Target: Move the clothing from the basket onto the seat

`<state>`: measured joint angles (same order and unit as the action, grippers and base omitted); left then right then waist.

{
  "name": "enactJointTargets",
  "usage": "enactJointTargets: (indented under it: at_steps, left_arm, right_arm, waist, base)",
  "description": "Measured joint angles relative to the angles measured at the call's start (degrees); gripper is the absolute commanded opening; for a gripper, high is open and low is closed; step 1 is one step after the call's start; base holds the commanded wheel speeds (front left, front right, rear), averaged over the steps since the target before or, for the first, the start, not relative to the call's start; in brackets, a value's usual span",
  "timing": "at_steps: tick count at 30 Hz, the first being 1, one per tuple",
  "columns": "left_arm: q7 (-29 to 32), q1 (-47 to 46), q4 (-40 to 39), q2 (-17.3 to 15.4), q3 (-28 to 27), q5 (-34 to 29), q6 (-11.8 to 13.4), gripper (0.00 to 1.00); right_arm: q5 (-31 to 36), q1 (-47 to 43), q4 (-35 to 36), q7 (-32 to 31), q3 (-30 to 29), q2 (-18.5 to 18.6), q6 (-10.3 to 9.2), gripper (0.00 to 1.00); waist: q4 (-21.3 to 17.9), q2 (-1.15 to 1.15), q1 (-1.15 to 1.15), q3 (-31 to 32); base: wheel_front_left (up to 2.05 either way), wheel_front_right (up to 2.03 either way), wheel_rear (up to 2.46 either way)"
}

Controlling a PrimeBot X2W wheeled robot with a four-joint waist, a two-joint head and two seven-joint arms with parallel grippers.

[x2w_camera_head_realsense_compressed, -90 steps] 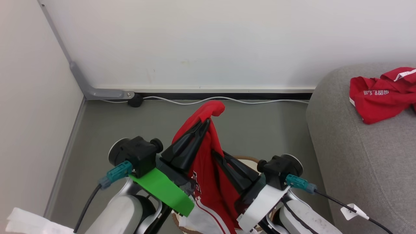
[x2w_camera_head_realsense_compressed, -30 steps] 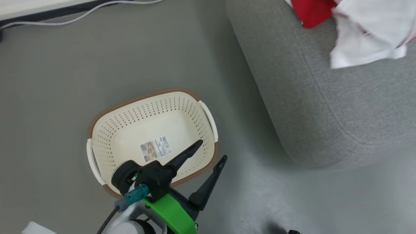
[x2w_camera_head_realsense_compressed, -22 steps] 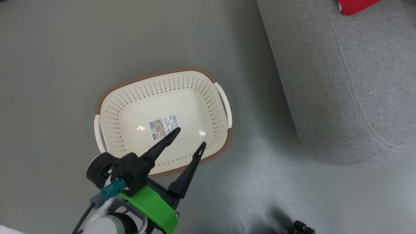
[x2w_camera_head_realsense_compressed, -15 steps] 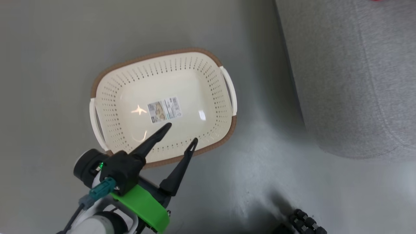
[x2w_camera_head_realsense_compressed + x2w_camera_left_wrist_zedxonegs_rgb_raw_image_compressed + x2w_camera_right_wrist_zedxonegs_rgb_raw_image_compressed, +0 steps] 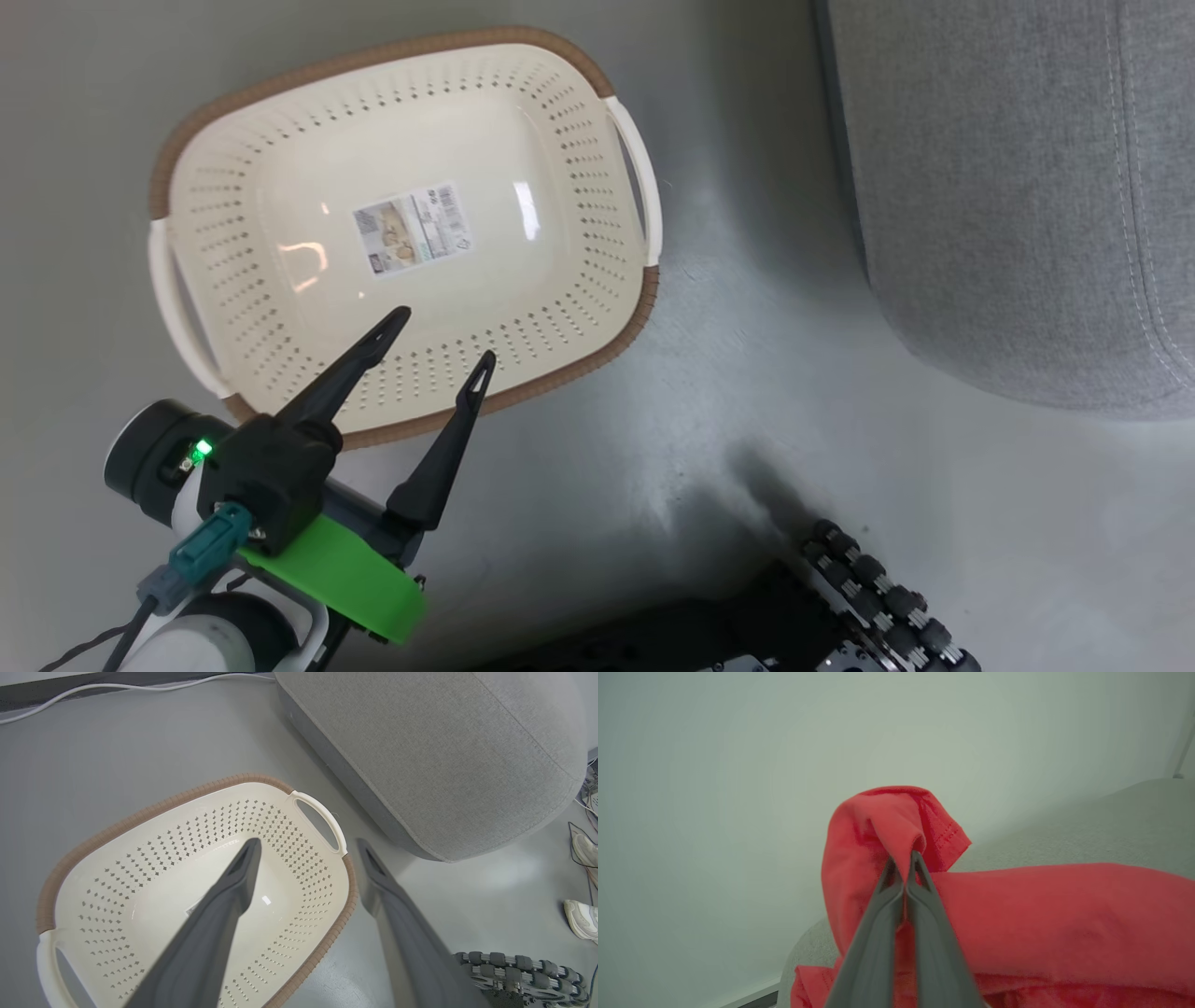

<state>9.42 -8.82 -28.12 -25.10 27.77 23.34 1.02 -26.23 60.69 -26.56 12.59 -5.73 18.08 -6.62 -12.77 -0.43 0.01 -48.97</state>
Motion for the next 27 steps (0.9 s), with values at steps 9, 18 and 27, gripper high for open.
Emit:
enactJointTargets:
  at_steps: [9, 18, 27]
  left_arm:
    - [-2.9, -2.2, 1.6, 0.4, -1.8, 0.9, -0.7, 1.0]
    - [-7.8, -4.1, 5.6, 3.3, -4.1, 3.8, -1.1, 1.0]
    - [-14.4, -4.1, 12.3, 6.1, -8.7, 5.4, -0.4, 1.0]
  right_arm:
    - [2.9, 1.3, -3.3, 1.7, 2.8, -0.7, 1.56, 1.0]
    - [7.8, 0.2, -1.5, 2.1, 5.5, 1.6, 3.63, 1.0]
    - [9.3, -6.7, 9.0, 2.1, 7.2, -0.1, 7.16, 1.0]
  waist:
    - [-4.2, 0.0, 0.0, -1.2]
    - [-5.3, 0.0, 0.0, 3.3]
    - [-4.8, 0.0, -0.01, 10.1]
  base:
    - [0.0, 0.0, 0.0]
    - [0.0, 0.0, 0.0]
    - [0.0, 0.0, 0.0]
